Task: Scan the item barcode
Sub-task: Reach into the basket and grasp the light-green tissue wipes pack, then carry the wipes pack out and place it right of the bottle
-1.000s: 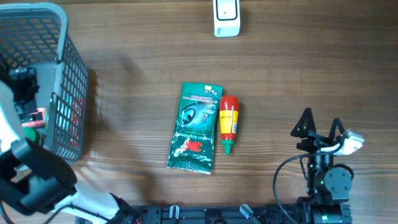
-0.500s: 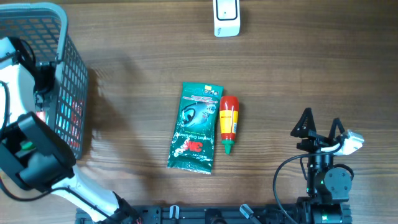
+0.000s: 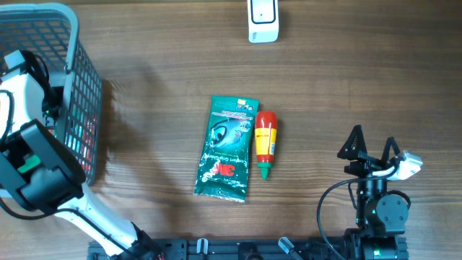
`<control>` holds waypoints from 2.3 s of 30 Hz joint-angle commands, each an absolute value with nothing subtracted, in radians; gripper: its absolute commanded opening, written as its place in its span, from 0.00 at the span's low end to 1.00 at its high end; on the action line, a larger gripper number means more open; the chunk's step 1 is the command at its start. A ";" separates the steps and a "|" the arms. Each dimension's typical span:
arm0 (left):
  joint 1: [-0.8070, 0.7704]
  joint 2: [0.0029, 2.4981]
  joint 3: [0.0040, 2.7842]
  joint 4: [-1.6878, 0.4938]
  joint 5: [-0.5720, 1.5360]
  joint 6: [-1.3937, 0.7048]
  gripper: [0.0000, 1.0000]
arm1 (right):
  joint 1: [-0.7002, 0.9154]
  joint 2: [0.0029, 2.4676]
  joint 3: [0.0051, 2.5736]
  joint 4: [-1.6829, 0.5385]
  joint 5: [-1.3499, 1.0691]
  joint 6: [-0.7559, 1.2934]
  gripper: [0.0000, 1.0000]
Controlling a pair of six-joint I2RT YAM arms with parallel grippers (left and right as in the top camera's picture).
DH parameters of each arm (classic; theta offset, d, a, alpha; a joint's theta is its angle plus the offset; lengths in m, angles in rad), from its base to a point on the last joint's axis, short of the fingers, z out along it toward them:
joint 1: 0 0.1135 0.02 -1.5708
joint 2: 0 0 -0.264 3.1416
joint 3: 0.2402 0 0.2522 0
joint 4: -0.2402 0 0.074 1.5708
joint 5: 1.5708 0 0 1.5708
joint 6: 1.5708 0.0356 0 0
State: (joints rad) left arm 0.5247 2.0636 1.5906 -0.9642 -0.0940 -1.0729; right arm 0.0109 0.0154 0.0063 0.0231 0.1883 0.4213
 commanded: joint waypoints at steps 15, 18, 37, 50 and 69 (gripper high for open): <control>0.570 2.107 1.662 -1.176 -0.102 -1.023 0.04 | 0.015 0.009 0.005 0.025 0.203 0.422 1.00; 0.595 2.038 1.814 -1.260 -0.070 -0.964 0.04 | 0.015 0.009 0.005 0.025 0.203 0.421 1.00; 0.408 1.340 1.985 -1.199 0.179 -0.957 0.04 | 0.015 0.009 0.005 0.025 0.203 0.421 1.00; -0.347 1.463 1.980 -1.229 0.001 -1.011 0.04 | 0.015 0.009 0.005 0.025 0.203 0.422 1.00; -0.869 2.073 1.980 -0.958 0.009 -1.650 0.04 | 0.015 0.009 0.005 0.025 0.203 0.421 1.00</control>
